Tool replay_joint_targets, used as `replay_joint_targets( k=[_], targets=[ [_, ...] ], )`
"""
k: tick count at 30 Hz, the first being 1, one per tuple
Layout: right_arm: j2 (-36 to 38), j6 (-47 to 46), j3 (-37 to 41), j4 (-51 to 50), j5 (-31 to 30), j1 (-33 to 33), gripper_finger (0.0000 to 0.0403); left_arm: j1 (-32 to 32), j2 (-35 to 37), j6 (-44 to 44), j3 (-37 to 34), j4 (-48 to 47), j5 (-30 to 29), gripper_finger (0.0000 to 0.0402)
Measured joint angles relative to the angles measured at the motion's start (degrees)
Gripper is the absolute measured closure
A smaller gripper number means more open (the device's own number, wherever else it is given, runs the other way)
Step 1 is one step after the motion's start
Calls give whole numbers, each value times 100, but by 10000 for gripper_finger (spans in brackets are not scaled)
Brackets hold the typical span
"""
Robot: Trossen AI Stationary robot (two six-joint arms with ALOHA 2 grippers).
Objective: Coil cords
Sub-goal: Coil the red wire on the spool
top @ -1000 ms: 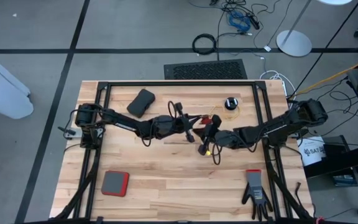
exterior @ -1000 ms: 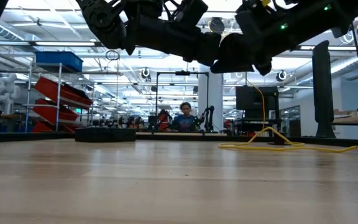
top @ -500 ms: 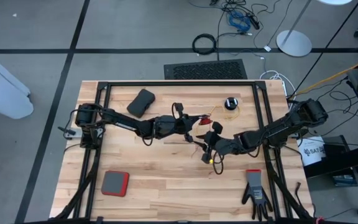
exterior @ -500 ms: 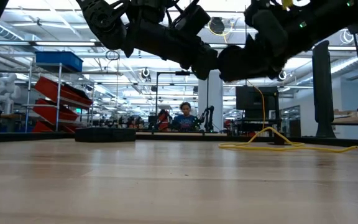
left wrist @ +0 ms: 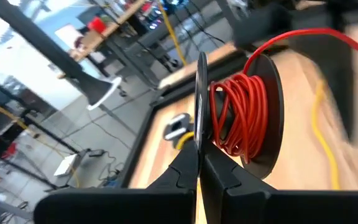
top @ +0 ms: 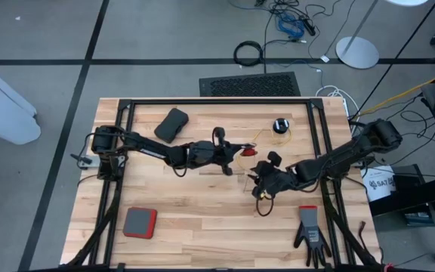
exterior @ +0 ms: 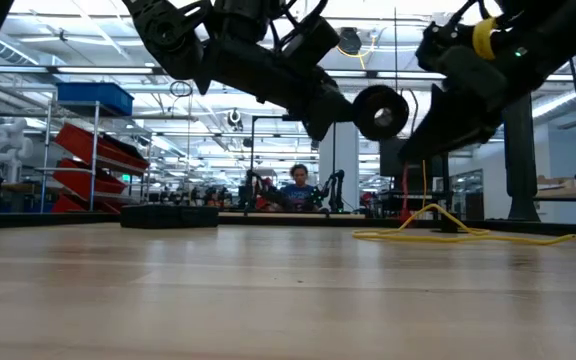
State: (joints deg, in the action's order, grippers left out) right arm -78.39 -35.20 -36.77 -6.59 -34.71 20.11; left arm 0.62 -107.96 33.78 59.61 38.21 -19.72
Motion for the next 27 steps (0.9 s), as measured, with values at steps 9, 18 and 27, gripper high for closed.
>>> replay_joint_targets(
  k=[9, 18, 27],
  targets=[
    [391, -31, 0, -518, -443, 102, 331, 0, 9, 31, 0, -535, 400, 398],
    [568, 80, 0, -681, -299, 153, 347, -13, 15, 626, 0, -1041, 360, 398],
    [566, 7, 0, -892, -181, 141, 398, -15, 20, 750, 0, -1232, 360, 398]
  ],
)
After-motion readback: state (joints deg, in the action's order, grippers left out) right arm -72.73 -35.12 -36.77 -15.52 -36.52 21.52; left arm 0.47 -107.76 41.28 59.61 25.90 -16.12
